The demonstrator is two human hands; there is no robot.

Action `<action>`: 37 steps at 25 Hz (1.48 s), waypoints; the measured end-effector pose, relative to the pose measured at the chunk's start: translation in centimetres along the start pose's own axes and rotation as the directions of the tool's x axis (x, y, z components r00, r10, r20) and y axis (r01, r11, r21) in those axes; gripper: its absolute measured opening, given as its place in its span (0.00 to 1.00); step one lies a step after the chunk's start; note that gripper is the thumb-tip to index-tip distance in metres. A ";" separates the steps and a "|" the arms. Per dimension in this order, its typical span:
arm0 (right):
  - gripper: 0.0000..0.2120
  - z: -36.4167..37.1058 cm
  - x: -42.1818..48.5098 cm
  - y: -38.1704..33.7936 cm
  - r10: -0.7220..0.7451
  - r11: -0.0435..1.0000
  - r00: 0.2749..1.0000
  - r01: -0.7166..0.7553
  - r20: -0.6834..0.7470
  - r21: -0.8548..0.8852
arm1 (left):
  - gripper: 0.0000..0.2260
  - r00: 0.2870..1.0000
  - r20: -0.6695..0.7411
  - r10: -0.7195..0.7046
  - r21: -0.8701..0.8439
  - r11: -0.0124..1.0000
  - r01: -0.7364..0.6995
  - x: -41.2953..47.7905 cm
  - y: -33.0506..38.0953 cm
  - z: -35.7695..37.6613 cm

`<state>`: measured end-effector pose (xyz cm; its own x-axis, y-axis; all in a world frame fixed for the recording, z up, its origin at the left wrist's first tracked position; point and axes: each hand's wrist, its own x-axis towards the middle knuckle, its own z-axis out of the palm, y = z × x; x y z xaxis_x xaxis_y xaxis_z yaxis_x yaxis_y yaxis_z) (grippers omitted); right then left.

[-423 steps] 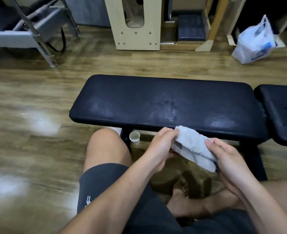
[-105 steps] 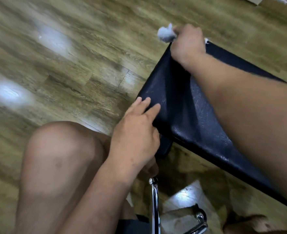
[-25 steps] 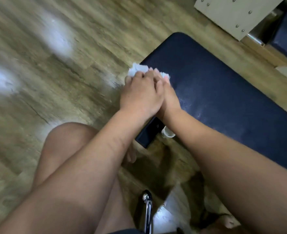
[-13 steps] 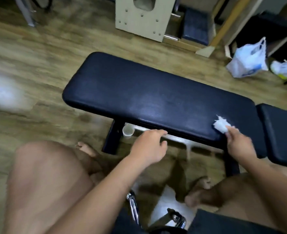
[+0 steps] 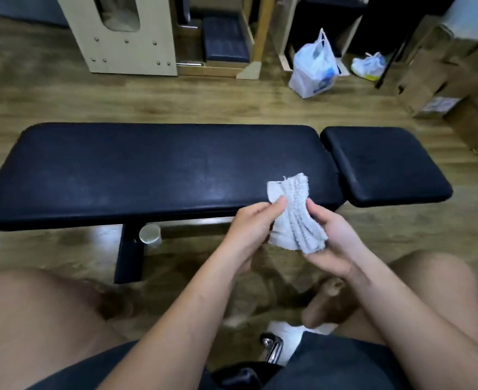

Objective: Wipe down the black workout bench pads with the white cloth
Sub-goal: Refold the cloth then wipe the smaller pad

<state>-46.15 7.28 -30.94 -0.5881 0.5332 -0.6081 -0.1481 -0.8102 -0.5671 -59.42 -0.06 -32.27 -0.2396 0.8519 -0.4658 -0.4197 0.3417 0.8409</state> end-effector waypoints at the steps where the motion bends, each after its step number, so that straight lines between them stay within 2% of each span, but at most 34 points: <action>1: 0.23 -0.2 -0.2 0.0 0.000 1.000 1.000 0.000 0.019 0.004 | 0.11 1.000 0.007 0.010 -0.036 0.999 -0.009 0.6 -0.1 1.0; 4: 0.20 -2.1 0.0 0.2 -0.060 0.998 0.998 0.061 0.024 -0.035 | 0.09 0.996 -0.057 0.067 0.062 0.996 -0.063 2.2 -1.3 2.9; 7: 0.12 -5.0 1.3 -1.6 -0.238 0.935 0.965 0.197 -0.110 -0.294 | 0.06 0.988 -0.129 0.082 0.162 0.985 -0.060 4.7 -2.8 6.3; 8: 0.11 -6.1 1.5 -2.7 -0.303 0.898 0.943 0.234 -0.138 -0.372 | 0.06 0.988 -0.137 0.076 0.138 0.989 -0.057 5.4 -2.9 7.8; 10: 0.13 -7.7 2.1 -5.8 -0.370 0.865 0.913 0.271 -0.171 -0.421 | 0.07 0.992 -0.117 0.053 0.023 0.998 -0.050 7.2 -2.3 10.8; 14: 0.13 -10.3 3.2 -10.5 -0.382 0.874 0.908 0.294 -0.174 -0.386 | 0.09 0.991 -0.127 -0.035 -0.150 0.989 0.015 10.6 -0.2 14.8; 17: 0.14 -12.5 3.7 -12.3 -0.387 0.840 0.911 0.284 -0.143 -0.463 | 0.10 0.989 -0.141 -0.040 -0.164 0.986 0.016 11.6 0.2 16.6; 19: 0.12 -13.7 3.5 -13.7 -0.401 0.808 0.911 0.301 -0.098 -0.506 | 0.09 0.984 -0.180 -0.019 -0.143 0.990 -0.007 11.5 0.3 18.1; 22: 0.05 -15.9 3.0 -15.7 -0.480 0.689 0.877 0.377 0.000 -0.619 | 0.09 0.968 -0.250 0.022 -0.077 0.996 -0.042 11.2 0.3 20.2; 25: 0.06 -18.2 2.5 -17.1 -0.372 0.735 0.928 0.315 0.031 -0.601 | 0.08 0.946 -0.324 0.021 0.020 1.000 -0.015 11.0 0.2 21.8; 27: 0.07 -19.2 2.4 -17.9 -0.312 0.770 0.949 0.285 0.052 -0.571 | 0.08 0.932 -0.363 0.012 0.014 1.000 -0.007 10.6 0.1 23.2; 29: 0.08 -19.6 2.7 -18.9 -0.281 0.815 0.955 0.288 0.091 -0.503 | 0.07 0.927 -0.372 0.037 -0.004 0.999 -0.041 10.3 0.3 24.6; 31: 0.08 -19.9 2.7 -19.6 -0.281 0.809 0.947 0.320 0.154 -0.493 | 0.07 0.914 -0.395 0.091 0.007 0.995 -0.096 10.1 0.3 26.2; 32: 0.11 -20.2 2.8 -19.7 -0.306 0.773 0.940 0.340 0.154 -0.536 | 0.09 0.905 -0.406 0.129 0.038 0.992 -0.124 10.1 0.4 26.9; 34: 0.18 -20.7 3.0 -19.4 -0.420 0.641 0.906 0.342 0.059 -0.687 | 0.12 0.879 -0.418 0.229 0.195 0.968 -0.160 10.3 0.2 27.9; 35: 0.17 -20.8 3.2 -19.3 -0.482 0.590 0.876 0.341 0.019 -0.732 | 0.12 0.868 -0.410 0.279 0.283 0.944 -0.170 10.5 0.0 28.2; 36: 0.14 -20.7 3.2 -19.3 -0.508 0.582 0.861 0.351 0.009 -0.734 | 0.12 0.867 -0.390 0.311 0.334 0.925 -0.181 10.7 -0.1 28.6; 37: 0.13 -20.7 3.2 -19.4 -0.493 0.616 0.870 0.362 0.016 -0.700 | 0.11 0.872 -0.375 0.314 0.334 0.923 -0.189 10.9 -0.2 29.0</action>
<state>-28.70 29.71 -33.37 -0.4513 0.8595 -0.2400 0.2519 -0.1353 -0.9582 -36.61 20.70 -29.52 -0.6690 0.7016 -0.2453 -0.0497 0.2871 0.9566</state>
